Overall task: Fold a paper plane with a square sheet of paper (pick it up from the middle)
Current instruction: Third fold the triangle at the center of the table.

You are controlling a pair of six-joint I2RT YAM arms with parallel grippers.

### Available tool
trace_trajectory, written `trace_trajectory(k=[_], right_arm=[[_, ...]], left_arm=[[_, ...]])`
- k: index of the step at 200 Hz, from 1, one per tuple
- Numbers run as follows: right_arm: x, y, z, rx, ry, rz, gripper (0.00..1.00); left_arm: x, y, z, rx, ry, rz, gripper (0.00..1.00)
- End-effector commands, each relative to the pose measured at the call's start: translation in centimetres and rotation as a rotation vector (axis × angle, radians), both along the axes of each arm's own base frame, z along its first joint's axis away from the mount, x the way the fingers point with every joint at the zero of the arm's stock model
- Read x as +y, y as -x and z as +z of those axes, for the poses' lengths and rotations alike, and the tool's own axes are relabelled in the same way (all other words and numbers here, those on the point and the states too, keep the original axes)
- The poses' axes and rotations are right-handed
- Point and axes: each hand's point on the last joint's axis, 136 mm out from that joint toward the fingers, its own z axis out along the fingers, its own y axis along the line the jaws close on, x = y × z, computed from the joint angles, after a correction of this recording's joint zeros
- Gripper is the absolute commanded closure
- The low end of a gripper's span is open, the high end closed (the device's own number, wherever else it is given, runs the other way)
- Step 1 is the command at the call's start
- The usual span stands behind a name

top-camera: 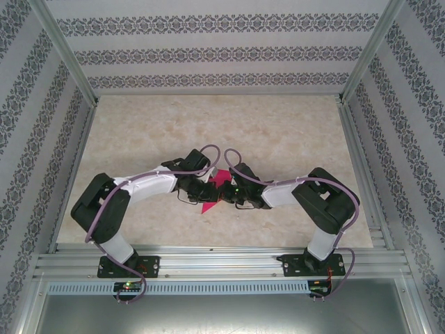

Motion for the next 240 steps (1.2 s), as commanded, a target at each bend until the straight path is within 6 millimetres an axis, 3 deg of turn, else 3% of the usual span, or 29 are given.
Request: trace_trajectory(k=[1, 32, 70, 133, 152, 199, 213, 240], right_arm=[[-1.5, 0.7, -2.0, 0.048, 0.055, -0.025, 0.98], [-1.8, 0.8, -2.3, 0.055, 0.062, -0.027, 0.97], [-2.4, 0.6, -2.3, 0.057, 0.069, -0.036, 0.97], [-2.9, 0.4, -2.6, 0.065, 0.08, -0.043, 0.96], [-2.7, 0.4, -2.7, 0.066, 0.081, -0.037, 0.96], [-2.7, 0.5, -2.9, 0.073, 0.081, -0.035, 0.96], [-2.7, 0.6, -2.8, 0.071, 0.081, -0.034, 0.96], [-2.6, 0.6, -3.0, 0.075, 0.083, -0.033, 0.96]], left_arm=[[0.6, 0.8, -2.2, 0.085, -0.011, 0.027, 0.88], [2.1, 1.6, -4.5, 0.137, -0.031, 0.075, 0.88], [3.8, 4.0, -5.6, 0.182, -0.074, 0.071, 0.87], [5.0, 5.7, -5.1, 0.189, -0.061, 0.086, 0.87], [4.5, 5.4, -4.2, 0.186, 0.001, 0.102, 0.86], [2.8, 2.6, 1.0, 0.051, 0.144, 0.094, 0.84], [2.8, 1.5, 1.2, 0.028, 0.15, 0.113, 0.84], [2.6, 0.5, -0.4, 0.07, 0.146, 0.126, 0.83]])
